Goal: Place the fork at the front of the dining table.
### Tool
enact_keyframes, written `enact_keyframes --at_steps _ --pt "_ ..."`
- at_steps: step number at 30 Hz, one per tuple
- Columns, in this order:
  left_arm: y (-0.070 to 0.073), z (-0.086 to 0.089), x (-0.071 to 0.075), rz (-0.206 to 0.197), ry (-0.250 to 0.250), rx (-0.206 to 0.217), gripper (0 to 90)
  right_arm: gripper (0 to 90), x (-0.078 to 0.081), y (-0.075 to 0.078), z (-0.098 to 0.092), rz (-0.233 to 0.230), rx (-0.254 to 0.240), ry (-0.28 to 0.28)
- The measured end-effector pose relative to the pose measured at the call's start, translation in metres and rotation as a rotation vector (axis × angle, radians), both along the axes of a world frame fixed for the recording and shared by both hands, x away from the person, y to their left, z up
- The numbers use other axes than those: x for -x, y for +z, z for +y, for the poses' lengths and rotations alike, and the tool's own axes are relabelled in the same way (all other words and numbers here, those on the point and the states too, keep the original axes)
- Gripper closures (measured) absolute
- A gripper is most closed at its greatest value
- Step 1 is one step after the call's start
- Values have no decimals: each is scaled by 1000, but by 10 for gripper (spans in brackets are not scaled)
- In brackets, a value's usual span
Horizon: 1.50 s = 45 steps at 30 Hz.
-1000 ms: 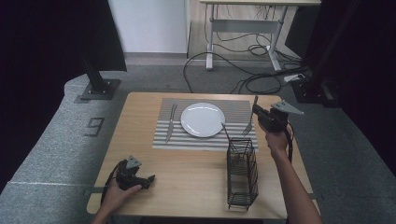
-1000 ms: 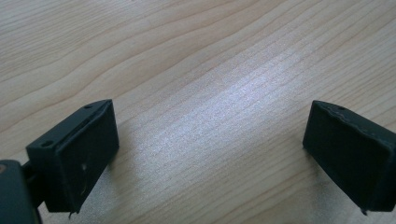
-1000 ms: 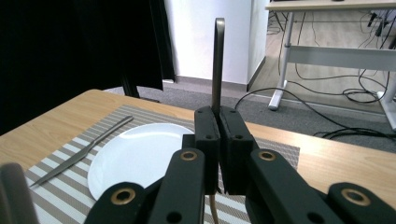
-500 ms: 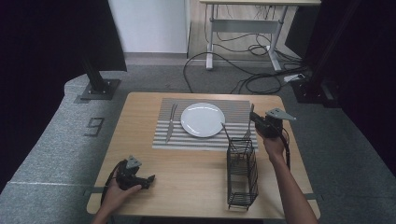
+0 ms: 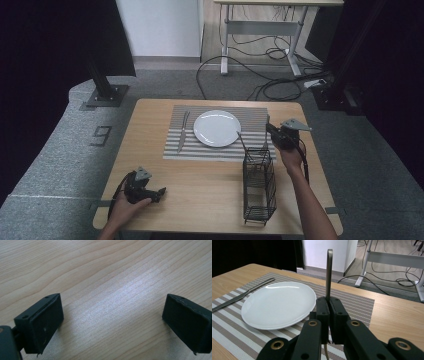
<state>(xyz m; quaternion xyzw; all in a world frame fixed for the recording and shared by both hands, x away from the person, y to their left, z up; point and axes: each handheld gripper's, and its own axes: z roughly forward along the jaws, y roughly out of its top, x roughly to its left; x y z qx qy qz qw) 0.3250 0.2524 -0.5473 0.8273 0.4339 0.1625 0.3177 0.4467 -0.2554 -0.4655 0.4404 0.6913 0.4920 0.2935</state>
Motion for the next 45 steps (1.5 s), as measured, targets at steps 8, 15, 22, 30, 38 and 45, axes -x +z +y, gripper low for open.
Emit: enact_keyframes --at_steps 8,15,22,30,38,45 --pt "0 0 0 0 0 0 32 863 0 2 -2 34 1 -24" --pt "0 0 0 0 0 0 31 863 1 4 0 47 18 -33" --pt "0 0 0 0 0 0 32 862 -1 4 5 55 46 -38" --pt "0 0 0 0 0 0 32 860 -2 -1 6 66 58 -41" --pt "0 0 0 0 0 0 32 859 -3 -5 5 75 61 -44" --pt "0 0 0 -1 0 0 32 862 -5 -15 10 102 95 -37"
